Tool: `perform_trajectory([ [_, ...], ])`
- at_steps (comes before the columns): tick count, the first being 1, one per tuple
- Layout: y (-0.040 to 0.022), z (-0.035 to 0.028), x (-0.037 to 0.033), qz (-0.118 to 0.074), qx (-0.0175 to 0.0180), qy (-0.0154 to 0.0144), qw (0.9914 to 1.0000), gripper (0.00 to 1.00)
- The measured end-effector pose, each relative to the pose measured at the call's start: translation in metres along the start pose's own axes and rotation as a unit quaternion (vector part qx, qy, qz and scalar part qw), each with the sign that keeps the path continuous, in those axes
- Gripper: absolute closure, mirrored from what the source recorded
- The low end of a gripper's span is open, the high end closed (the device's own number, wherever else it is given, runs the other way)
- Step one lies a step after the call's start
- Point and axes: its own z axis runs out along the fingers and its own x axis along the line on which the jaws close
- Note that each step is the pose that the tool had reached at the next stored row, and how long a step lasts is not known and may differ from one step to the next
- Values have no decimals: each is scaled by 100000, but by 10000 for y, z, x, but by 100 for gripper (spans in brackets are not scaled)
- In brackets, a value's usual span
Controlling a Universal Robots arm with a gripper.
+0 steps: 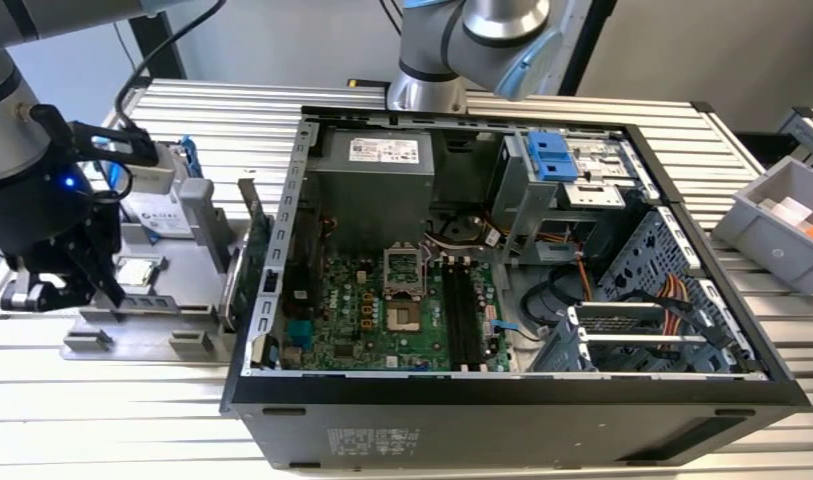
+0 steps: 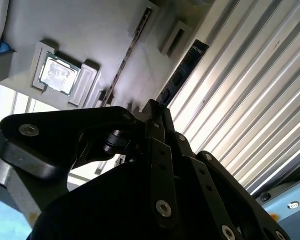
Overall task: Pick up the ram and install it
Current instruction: 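Pick up the ram and move it above insertion slot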
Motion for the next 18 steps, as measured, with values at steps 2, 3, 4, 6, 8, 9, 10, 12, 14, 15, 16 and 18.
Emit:
perform_trajectory([
  [2,0,-25,0,-2,1,3,100000,100],
  [3,0,-39,0,1,-1,2,100000,100],
  [4,0,-51,0,-1,-1,1,100000,100],
  [6,0,-75,1,-1,-4,6,100000,100],
  [8,0,-99,0,-3,0,2,100000,100],
  [9,0,-112,1,-3,-1,3,100000,100],
  [10,0,-123,1,-1,-1,3,100000,100],
  [12,0,-145,1,-1,-1,2,100000,100],
  [14,0,-167,1,-9,-1,3,100000,100],
  [15,0,-178,1,-8,-3,6,100000,100],
  [16,0,-189,1,-8,0,2,100000,100],
  [18,0,-211,1,-8,0,1,100000,100],
])
